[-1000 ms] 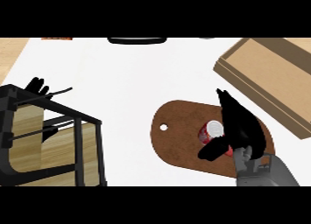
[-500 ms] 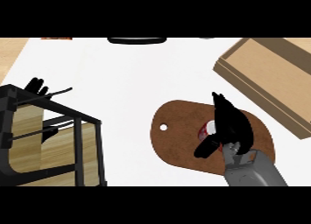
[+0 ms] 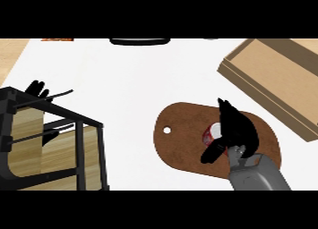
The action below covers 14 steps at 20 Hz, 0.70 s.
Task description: Pick the can from the cutting board and place it in the cardboard box
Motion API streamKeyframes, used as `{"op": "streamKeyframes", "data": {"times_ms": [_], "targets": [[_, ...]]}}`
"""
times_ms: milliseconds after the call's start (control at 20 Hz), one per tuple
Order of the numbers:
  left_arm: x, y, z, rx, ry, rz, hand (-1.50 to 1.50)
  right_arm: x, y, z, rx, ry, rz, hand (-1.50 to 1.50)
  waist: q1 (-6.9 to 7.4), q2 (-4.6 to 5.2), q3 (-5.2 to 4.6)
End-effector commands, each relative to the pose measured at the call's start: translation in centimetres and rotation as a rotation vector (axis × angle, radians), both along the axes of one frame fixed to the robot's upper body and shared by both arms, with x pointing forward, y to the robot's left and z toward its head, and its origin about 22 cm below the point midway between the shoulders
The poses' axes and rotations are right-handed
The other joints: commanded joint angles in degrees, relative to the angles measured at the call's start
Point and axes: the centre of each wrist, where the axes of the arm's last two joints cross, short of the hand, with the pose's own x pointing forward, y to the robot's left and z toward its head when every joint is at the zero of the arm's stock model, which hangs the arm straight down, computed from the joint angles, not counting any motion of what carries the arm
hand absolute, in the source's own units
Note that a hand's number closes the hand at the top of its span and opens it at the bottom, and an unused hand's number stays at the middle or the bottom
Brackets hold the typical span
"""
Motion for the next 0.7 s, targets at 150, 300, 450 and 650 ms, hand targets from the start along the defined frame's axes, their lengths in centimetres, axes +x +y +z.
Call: {"op": "streamKeyframes", "data": {"times_ms": [150,300,450,650], "targets": [[-1.0,1.0,-3.2,-0.020,0.077,0.050,0.00,0.0,-0.1,-0.8,-0.074,0.132,-0.078,-1.50,0.04,0.31,-0.60],[-0.1,0.1,-0.3,-0.028,0.068,0.061,0.00,0.7,-0.4,-1.0,-0.083,0.129,-0.078,-1.50,0.22,0.29,-0.54],[-0.1,3.0,-1.3,-0.021,0.063,0.051,0.00,1.1,0.6,-1.6,-0.056,0.118,-0.095,-1.50,0.12,0.37,-0.58],[-1.1,0.7,-0.8,-0.022,0.060,0.042,0.00,0.7,0.3,-0.6,-0.079,0.108,-0.072,-1.50,0.25,0.24,-0.55]]}}
